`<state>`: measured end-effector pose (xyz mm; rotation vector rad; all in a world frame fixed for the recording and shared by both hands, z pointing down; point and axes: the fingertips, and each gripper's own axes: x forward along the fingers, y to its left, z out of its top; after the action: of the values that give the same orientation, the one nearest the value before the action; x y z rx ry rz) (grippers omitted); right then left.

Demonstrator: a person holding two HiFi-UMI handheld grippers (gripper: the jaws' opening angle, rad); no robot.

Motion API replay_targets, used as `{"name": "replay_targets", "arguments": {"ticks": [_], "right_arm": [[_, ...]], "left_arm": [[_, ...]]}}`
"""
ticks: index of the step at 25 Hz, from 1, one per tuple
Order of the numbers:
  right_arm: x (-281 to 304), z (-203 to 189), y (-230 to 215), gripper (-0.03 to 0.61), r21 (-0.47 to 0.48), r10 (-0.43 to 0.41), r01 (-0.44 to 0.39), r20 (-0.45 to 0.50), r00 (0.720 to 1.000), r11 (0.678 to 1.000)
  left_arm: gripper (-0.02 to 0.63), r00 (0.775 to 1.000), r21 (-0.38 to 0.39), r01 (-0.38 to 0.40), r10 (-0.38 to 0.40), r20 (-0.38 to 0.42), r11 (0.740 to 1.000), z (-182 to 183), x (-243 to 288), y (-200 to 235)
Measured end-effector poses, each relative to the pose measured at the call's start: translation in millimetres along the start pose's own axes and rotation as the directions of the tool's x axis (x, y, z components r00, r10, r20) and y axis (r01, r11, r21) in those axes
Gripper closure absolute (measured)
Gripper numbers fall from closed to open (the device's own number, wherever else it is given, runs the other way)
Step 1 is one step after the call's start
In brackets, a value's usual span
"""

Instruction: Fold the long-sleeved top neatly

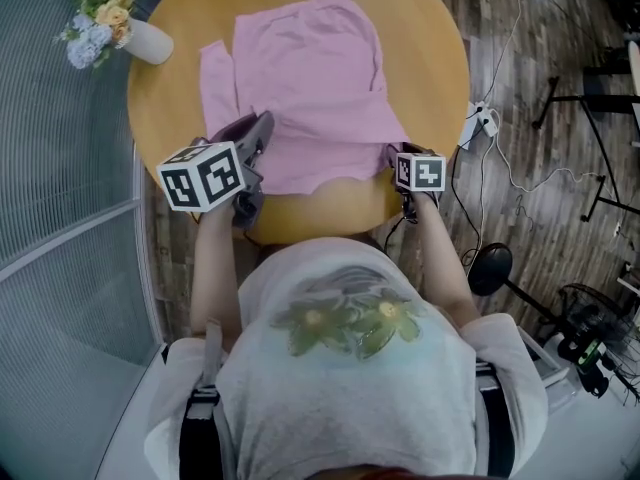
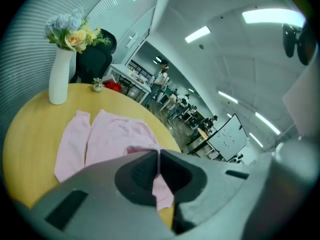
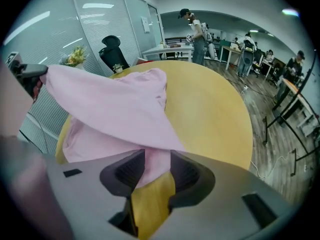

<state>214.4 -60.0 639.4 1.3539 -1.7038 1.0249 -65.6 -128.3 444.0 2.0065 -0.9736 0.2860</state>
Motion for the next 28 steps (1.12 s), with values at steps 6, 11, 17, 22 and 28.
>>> {"name": "replay_targets", "arguments": {"ticks": [6, 11, 17, 22, 28], "right_arm": [[8.2, -10.9, 14.3, 0.413, -0.053, 0.029, -0.033, -0.070, 0.997, 0.998], [-1.3, -4.2, 15.0, 0.413, -0.101, 0.018, -0.025, -0.078, 0.997, 0.995], [-5.5, 29.9, 16.2, 0.414, -0.144, 0.041, -0.040, 0.007, 0.999, 0.989], [1.0, 49.5, 26.4, 0.414, -0.155, 0.059, -0.055, 0.019, 0.998, 0.986], [7.5, 70.0, 46.5, 0.414, -0.188, 0.108, -0.101, 0.025, 0.994, 0.977]], "left_arm": [[0.604, 0.907, 0.206, -0.324, 0.365, -0.209, 0.923, -83.5, 15.5, 105.4], [0.512, 0.873, 0.222, -0.317, 0.375, -0.313, 0.922, -155.7, 38.2, 154.6], [0.483, 0.916, 0.101, -0.346, 0.360, -0.180, 0.933, -119.9, 16.9, 157.9], [0.483, 0.911, 0.028, -0.404, 0.405, -0.082, 0.914, -73.9, -9.9, 193.8], [0.483, 0.889, -0.012, -0.453, 0.451, -0.086, 0.891, -41.0, -6.4, 243.9]]}}
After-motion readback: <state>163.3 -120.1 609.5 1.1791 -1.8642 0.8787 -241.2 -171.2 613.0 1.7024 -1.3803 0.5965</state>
